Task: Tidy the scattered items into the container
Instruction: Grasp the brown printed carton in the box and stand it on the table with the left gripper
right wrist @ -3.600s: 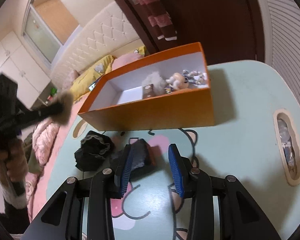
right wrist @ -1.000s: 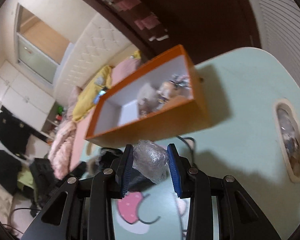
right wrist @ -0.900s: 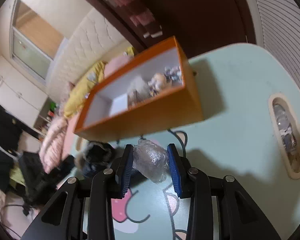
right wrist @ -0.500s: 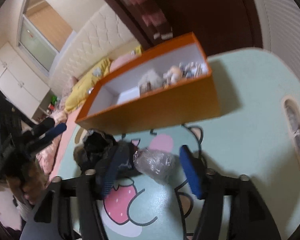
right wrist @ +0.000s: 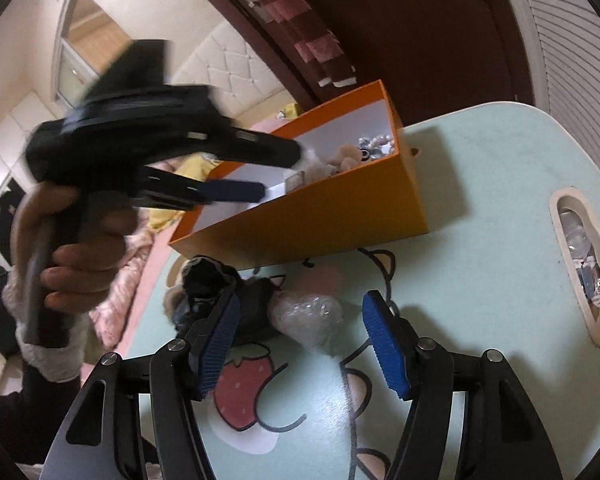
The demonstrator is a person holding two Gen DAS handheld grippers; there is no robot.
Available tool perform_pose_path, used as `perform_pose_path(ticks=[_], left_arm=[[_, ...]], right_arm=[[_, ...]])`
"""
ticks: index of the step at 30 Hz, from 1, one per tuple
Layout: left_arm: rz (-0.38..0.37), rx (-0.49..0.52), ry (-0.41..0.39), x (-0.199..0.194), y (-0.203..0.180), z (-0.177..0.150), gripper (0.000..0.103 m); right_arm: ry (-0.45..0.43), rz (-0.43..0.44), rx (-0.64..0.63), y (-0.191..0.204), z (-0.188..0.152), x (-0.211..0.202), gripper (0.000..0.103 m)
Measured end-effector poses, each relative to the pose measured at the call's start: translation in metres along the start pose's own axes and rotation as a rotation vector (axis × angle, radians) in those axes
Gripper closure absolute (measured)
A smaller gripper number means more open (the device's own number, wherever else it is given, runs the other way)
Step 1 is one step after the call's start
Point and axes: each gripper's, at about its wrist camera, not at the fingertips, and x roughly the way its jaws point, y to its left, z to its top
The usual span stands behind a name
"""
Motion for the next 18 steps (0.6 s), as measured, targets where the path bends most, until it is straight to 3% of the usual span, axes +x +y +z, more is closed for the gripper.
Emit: perform_pose_path(ticks=[5,8,11,12,15,18], left_arm=[[0.056,-0.048,-0.009,0.018,0.002,0.002,0.039],[0.045,-0.075,-0.007,0.025,0.006,0.002,0.066],[0.057,-0.077,-0.023,0.029,0.009,-0.002,0.071],[0.056,-0.076,-0.033,0.029,0.010,-0.004,0.080],[0.027,-0.068,-0.053,0.027,0.011,-0.005,0.083],[0.008,-0.011,-0.134,0.009,0.003,-0.009,0.083]], right_arm=[[0.000,0.058,-0.010,0.003,-0.004,-0.003,0.039],[0.014,0.077,0.004,0.001,-0.009,-0.003,0.039],[0.019,0.087,0.026,-0.002,-0.009,-0.002,0.039],[0.017,0.092,0.033,-0.002,-0.009,-0.003,0.039],[0.005,0.085,0.037,-0.002,-0.008,-0.005,0.039],[-0.002,0.068,0.030,-0.002,-0.009,-0.005,0.039]])
